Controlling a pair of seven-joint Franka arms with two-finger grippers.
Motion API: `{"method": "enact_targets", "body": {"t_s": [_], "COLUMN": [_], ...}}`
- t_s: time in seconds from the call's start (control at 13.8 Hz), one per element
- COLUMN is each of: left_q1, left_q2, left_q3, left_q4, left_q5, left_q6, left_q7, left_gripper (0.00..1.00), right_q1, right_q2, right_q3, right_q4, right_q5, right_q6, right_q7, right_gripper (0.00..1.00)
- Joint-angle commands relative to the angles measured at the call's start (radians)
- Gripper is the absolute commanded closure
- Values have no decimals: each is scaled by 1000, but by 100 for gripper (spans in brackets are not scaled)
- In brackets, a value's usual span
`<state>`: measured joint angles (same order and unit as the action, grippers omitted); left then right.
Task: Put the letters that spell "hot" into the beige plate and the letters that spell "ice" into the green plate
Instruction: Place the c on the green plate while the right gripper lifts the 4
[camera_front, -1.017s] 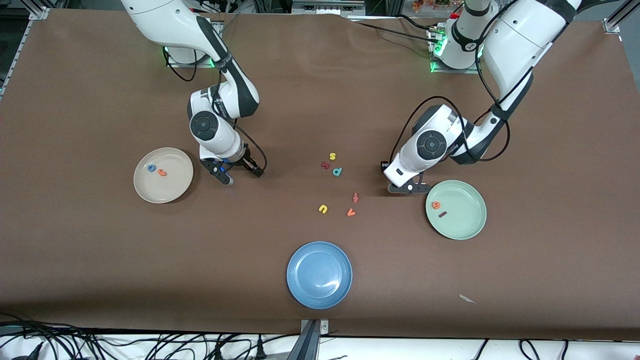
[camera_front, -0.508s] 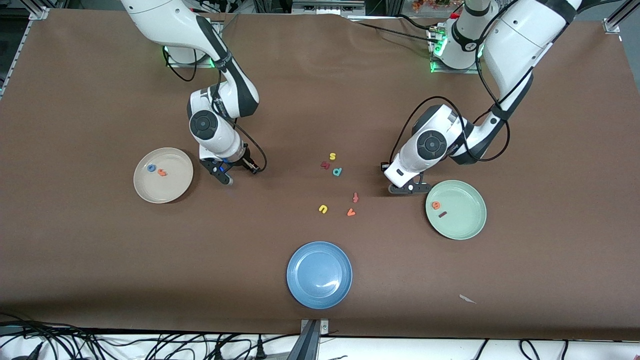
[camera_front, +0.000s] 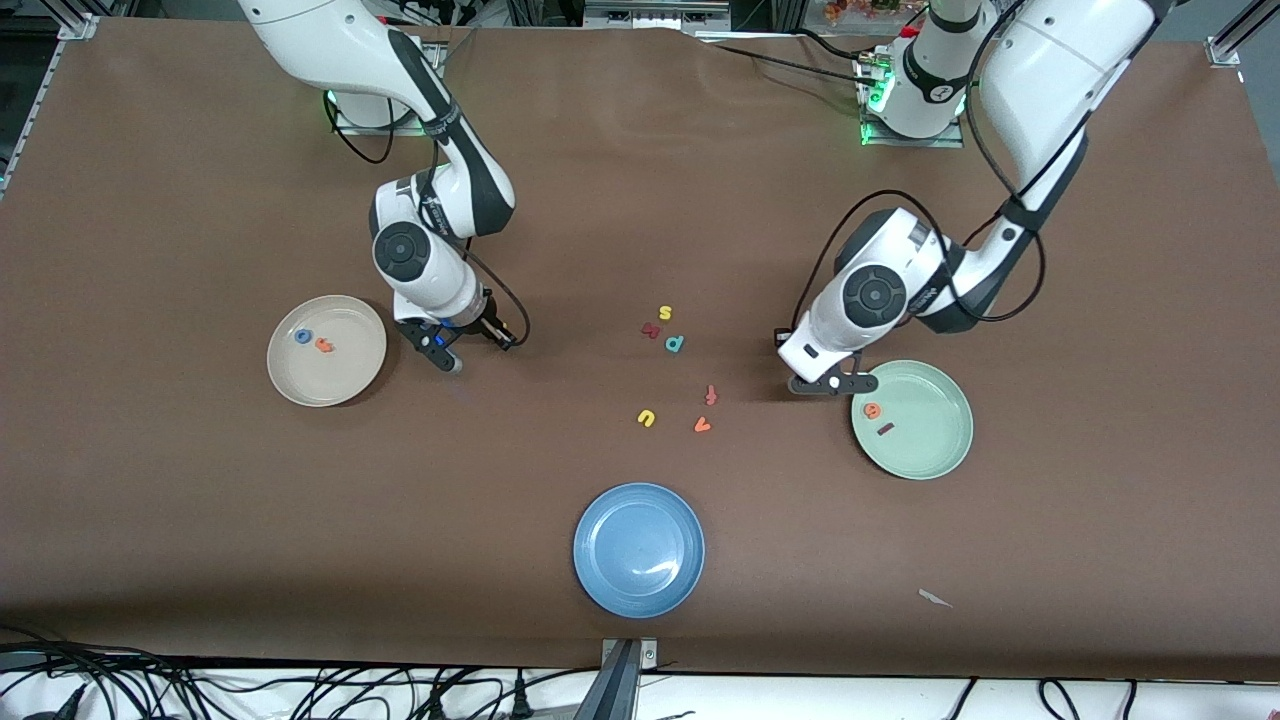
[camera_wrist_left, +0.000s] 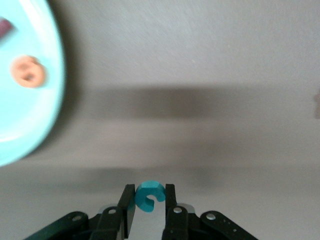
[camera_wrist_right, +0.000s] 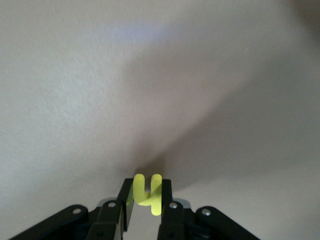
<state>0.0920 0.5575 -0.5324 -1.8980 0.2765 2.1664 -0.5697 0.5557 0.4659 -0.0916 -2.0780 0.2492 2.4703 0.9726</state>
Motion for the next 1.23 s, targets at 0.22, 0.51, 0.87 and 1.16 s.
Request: {"method": "enact_targets", "body": {"t_s": [0.22,0.51,0.87,1.16], "left_q1": [147,198,190,190], "left_q2": [-8,56,24,-45], "left_q3": [5,6,-5,-55], "left_q4": [132,155,159,160], "left_q5": [91,168,156,148], "left_q6": [-112,-73,-83,-105], "left_q7": [373,424,421,407], "left_gripper": [88,36,0,0], "right_q1": [3,-8,-20,-28], "right_q2": [-79,-52,-18,-16], "right_q3": [-239,-361,-373,-375], "right_q4": [222,170,10,12], "right_q5": [-16,-16,-16,-14], "right_q6": [-543,-528,-338,-332], "right_q7": [-335,-639,-770,-810], "right_gripper": [88,88,86,21]}}
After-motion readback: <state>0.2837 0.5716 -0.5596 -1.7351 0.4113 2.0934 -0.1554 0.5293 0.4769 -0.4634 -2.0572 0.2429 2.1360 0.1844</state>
